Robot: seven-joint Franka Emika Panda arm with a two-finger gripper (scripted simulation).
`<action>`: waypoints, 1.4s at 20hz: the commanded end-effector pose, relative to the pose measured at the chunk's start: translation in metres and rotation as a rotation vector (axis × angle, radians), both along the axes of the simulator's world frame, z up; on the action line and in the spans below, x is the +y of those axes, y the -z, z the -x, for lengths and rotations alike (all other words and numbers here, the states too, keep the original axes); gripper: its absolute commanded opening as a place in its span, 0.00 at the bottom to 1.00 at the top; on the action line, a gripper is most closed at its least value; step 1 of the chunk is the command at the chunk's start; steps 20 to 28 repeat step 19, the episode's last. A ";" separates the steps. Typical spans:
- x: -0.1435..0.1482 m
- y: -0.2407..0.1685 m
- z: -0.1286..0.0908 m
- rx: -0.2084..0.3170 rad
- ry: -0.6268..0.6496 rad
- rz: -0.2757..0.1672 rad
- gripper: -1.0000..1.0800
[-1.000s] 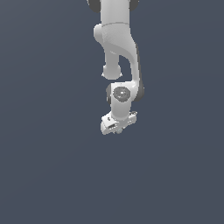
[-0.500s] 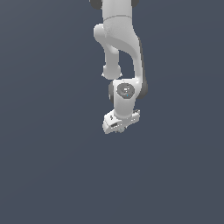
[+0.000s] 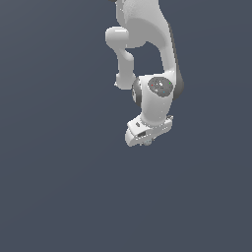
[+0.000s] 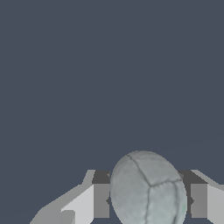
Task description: Pick up the object and move it to a goal position.
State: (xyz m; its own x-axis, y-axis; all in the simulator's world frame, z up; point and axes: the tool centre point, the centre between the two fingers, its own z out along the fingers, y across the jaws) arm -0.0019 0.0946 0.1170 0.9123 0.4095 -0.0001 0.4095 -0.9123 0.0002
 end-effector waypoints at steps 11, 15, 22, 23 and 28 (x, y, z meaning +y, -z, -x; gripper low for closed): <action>0.048 -0.081 -0.026 0.000 0.000 0.000 0.00; 0.053 -0.089 -0.030 0.000 0.000 0.000 0.00; 0.054 -0.090 -0.031 0.000 0.000 0.000 0.00; 0.054 -0.090 -0.031 0.000 0.000 0.000 0.00; 0.054 -0.090 -0.031 0.000 0.000 0.000 0.00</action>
